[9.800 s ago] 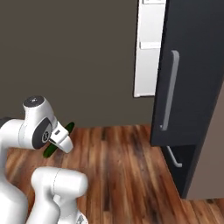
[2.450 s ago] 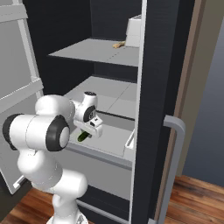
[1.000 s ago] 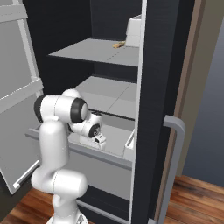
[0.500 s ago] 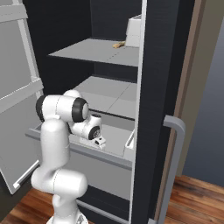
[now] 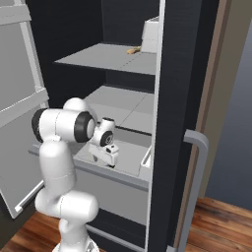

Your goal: Place the onion and cucumber inside the fridge drawer. Close the drawer after placing the vegetables.

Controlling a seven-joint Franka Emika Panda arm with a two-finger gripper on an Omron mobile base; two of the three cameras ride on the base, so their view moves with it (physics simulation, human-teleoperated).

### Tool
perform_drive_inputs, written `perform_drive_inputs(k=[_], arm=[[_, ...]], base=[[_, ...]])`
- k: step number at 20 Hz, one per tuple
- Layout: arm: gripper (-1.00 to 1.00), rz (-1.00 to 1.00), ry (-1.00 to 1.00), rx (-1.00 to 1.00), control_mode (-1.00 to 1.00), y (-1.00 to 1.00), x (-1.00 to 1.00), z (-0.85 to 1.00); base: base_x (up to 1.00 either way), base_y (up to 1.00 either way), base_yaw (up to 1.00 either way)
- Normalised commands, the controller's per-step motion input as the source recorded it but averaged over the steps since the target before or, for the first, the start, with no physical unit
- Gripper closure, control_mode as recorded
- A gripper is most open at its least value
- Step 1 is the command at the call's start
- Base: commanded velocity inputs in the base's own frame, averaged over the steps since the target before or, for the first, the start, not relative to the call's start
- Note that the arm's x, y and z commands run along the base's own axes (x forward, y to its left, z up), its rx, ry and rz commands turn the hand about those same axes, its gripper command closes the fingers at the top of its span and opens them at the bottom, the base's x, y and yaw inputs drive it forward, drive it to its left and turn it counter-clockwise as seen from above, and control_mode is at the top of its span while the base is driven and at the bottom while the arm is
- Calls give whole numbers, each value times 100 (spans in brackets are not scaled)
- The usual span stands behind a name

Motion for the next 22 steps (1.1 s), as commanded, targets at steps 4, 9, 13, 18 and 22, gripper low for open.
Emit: perform_drive_inputs(k=[4, 9, 13, 18, 22], arm=[[-100, -1, 0, 0, -100, 0, 0, 99], [-100, 0, -3, 0, -100, 0, -6, 100], [-100, 0, -6, 0, -100, 0, -11, 100], [-100, 0, -18, 0, -100, 1, -61, 90], [-100, 0, -23, 0, -100, 10, -97, 56]], base=[[0, 0, 0], [0, 0, 0], [0, 0, 0], [0, 0, 0], [0, 0, 0]])
